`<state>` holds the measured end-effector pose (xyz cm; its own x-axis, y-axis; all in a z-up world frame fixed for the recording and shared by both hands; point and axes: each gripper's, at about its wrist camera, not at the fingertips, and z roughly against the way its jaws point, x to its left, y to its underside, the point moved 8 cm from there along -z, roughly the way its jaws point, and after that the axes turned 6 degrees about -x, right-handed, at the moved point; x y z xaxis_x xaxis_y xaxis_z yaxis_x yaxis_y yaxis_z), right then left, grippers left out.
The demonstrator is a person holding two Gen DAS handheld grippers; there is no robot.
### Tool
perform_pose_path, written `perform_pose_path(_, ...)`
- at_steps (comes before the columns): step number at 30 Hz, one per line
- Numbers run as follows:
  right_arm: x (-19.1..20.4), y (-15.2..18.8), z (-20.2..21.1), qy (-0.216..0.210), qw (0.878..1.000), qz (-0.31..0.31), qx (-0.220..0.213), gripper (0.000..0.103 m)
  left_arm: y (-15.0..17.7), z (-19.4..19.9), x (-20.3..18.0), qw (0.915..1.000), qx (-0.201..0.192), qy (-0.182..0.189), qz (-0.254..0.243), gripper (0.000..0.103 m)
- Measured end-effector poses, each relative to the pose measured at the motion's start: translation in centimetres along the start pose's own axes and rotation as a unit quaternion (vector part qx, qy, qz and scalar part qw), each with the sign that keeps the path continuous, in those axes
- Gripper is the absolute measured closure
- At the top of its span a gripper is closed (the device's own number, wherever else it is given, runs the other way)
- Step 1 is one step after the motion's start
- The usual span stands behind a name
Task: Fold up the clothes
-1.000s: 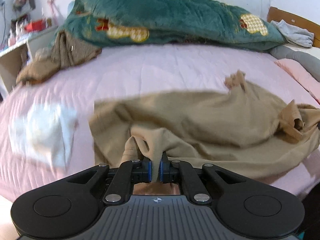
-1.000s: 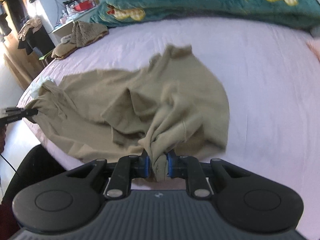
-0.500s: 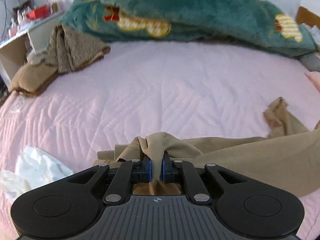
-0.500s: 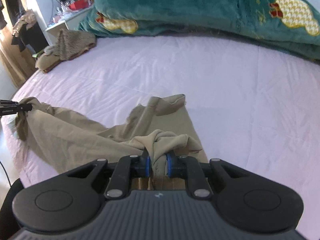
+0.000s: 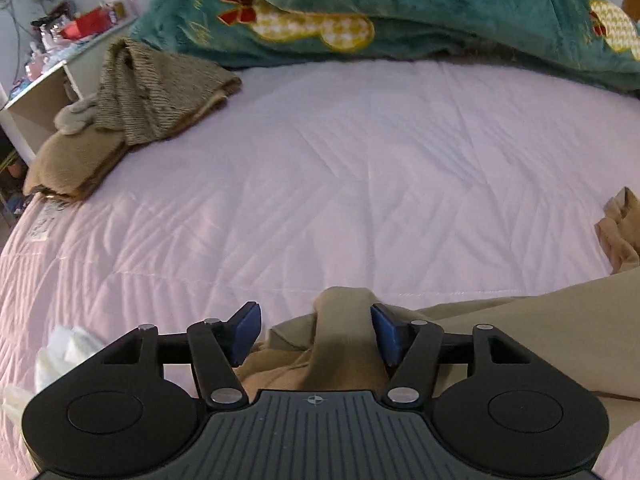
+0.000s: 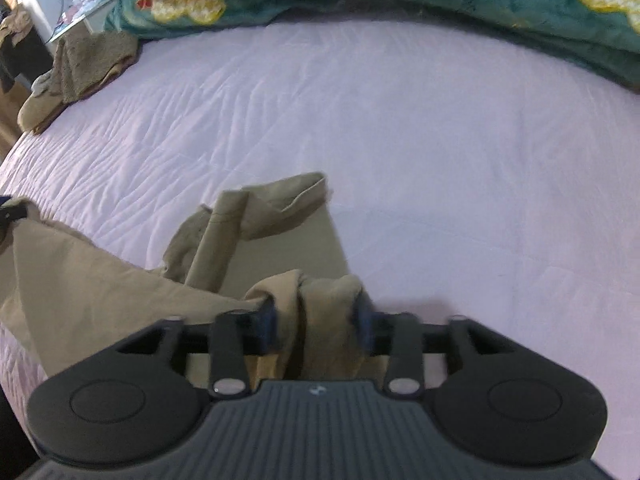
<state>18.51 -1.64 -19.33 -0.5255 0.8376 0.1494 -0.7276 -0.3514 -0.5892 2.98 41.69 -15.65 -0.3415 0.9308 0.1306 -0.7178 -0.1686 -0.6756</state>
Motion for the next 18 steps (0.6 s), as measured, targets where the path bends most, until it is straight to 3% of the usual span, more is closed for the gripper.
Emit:
perform_pose_path(5,-1.1,-0.7,4.7,0.021,0.998,-0.007,-0.053,0.035,0.9,3.3,1.2,0.9992,-0.028,-0.025,-0.013,0.040)
perform_pose_path(10,-0.5,-0.2,7.8,0.023,0.997,-0.009,-0.077,0.034,-0.6,4.3,2.8,0.9989,-0.038,-0.027,-0.004,0.038)
perform_pose_path(18,7.5,1.6,8.3,-0.037,0.995,0.029,-0.090,0.030,-2.0,5.2,3.2,0.9936,-0.055,-0.073,-0.066,0.038)
